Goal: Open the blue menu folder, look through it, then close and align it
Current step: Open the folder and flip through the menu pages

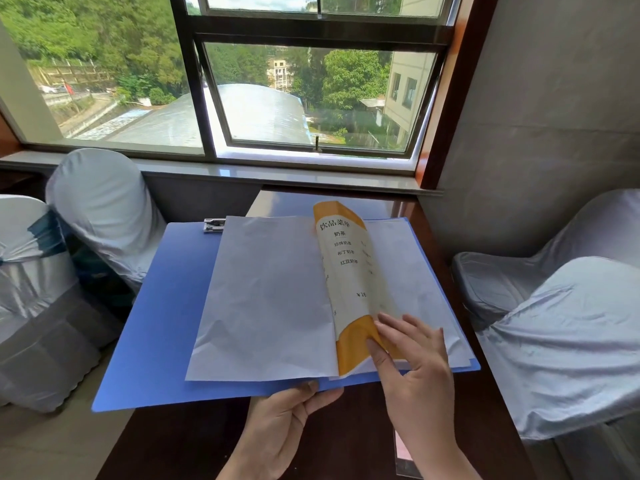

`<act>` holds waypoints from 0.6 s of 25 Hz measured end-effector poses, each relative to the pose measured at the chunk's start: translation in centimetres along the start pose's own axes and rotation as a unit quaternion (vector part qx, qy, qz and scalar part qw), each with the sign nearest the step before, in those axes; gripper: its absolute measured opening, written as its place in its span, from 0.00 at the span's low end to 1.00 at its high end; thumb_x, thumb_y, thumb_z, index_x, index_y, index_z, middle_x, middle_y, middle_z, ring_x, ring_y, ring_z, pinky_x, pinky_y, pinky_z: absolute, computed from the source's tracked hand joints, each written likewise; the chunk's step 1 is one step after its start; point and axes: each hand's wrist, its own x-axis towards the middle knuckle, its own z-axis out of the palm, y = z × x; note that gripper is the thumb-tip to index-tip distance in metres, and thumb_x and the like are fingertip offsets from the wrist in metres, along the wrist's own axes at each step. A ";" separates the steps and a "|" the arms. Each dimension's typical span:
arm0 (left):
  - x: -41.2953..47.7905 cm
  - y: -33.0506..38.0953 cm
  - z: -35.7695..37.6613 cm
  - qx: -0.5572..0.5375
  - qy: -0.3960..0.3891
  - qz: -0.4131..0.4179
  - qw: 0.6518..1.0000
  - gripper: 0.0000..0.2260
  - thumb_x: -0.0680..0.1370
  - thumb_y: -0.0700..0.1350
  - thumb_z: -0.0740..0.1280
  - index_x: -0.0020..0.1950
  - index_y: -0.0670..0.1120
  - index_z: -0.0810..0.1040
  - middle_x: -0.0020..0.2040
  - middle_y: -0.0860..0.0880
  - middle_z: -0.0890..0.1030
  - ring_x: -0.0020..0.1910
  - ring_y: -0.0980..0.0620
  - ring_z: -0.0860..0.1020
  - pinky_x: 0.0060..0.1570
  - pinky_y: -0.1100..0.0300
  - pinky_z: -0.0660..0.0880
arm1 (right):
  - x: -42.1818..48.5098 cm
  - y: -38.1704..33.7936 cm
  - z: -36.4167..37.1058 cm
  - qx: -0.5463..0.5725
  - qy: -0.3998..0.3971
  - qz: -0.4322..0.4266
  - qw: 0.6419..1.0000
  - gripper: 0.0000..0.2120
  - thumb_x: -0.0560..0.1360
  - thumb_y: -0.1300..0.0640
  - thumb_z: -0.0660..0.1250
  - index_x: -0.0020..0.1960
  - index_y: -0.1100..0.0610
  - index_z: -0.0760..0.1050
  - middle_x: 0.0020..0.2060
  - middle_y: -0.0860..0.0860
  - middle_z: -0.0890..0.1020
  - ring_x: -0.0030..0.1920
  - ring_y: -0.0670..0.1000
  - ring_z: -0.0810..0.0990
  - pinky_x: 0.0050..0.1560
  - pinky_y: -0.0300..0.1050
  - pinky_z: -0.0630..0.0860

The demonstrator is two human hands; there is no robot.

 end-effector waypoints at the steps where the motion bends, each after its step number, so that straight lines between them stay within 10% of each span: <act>1: 0.0 0.0 0.0 0.001 -0.003 -0.001 1.000 0.24 0.69 0.26 0.68 0.57 0.50 0.83 0.58 0.40 0.84 0.57 0.32 0.82 0.44 0.39 0.82 | 0.1 -0.2 0.0 0.016 -0.006 -0.003 1.000 0.16 0.70 0.45 0.70 0.56 0.48 0.84 0.64 0.43 0.80 0.71 0.52 0.70 0.71 0.72 0.62; 6: -0.2 -0.2 0.5 0.003 -0.007 -0.011 1.000 0.27 0.70 0.26 0.66 0.66 0.45 0.76 0.60 0.35 0.82 0.56 0.32 0.82 0.43 0.43 0.83 | 0.1 -1.9 1.8 0.094 -0.107 -0.044 0.989 0.18 0.73 0.43 0.70 0.62 0.35 0.77 0.79 0.37 0.52 0.80 0.50 0.51 0.70 0.64 0.70; 12: -1.4 -0.5 0.7 0.083 -0.001 -0.059 0.995 0.26 0.78 0.47 0.65 0.75 0.40 0.67 0.53 0.48 0.87 0.53 0.51 0.85 0.47 0.58 0.82 | -1.3 -5.3 5.1 0.233 -0.130 -0.100 0.959 0.32 0.76 0.39 0.65 0.77 0.39 0.58 0.81 0.40 0.50 0.79 0.45 0.52 0.72 0.31 0.57; 15: -1.5 -0.3 0.8 0.021 0.006 -0.035 0.999 0.29 0.68 0.45 0.74 0.69 0.49 0.76 0.64 0.40 0.82 0.61 0.42 0.82 0.55 0.50 0.81 | -1.3 -5.7 5.9 0.312 -0.164 -0.045 0.935 0.30 0.77 0.39 0.64 0.76 0.38 0.58 0.79 0.38 0.55 0.78 0.44 0.58 0.74 0.45 0.62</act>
